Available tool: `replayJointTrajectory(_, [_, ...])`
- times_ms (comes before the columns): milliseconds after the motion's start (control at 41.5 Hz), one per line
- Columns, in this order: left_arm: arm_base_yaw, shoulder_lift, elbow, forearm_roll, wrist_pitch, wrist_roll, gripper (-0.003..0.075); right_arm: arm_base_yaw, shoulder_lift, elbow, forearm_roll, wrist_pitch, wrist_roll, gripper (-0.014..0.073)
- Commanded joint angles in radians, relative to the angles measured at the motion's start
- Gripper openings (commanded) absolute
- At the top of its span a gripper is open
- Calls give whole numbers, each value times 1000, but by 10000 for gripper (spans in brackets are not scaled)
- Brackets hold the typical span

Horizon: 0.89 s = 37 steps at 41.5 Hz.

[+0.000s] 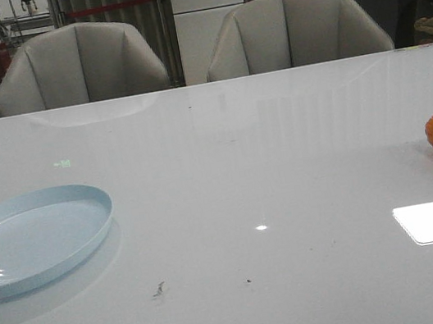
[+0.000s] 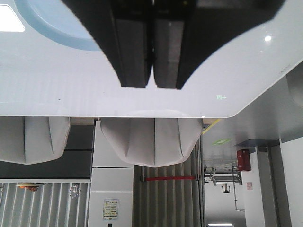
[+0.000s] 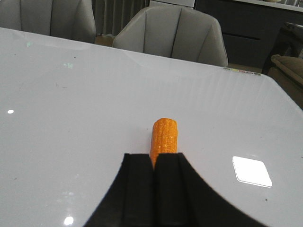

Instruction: Place corn on plate with both arms

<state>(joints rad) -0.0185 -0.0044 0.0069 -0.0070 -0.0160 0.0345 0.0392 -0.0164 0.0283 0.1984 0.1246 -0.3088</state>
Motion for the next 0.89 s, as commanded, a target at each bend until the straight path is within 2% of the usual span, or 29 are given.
replayJointTrajectory(0, [-7,-17,37,-7,-88,-4,96,-6,-18,-21,2,-136,-8,57])
replayJointTrajectory(96, [-7,-17,35,-7,-112,-4,96,-6,-18,-21,3,-199,-7,57])
replayJointTrajectory(193, [-7,-17,33,-7,-215,-4,96,-6,-18,-30,20,-274,37,57])
replayJointTrajectory(289, [-7,-17,0,-7,-275,-4,96,-6,-18,-89,50,-276,75,57])
replayJointTrajectory(386, [-7,-17,-73,7,-252,-4,96,-6,-17,-177,50,-251,75,57])
replayJointTrajectory(482, [-7,-5,-158,87,-227,-4,96,-6,-2,-277,49,-223,74,57])
replayJointTrajectory(602, [-7,55,-283,133,-128,-4,96,-6,67,-388,49,-171,72,57])
replayJointTrajectory(867, [-7,376,-582,133,-76,-4,96,-6,410,-633,49,-115,72,57])
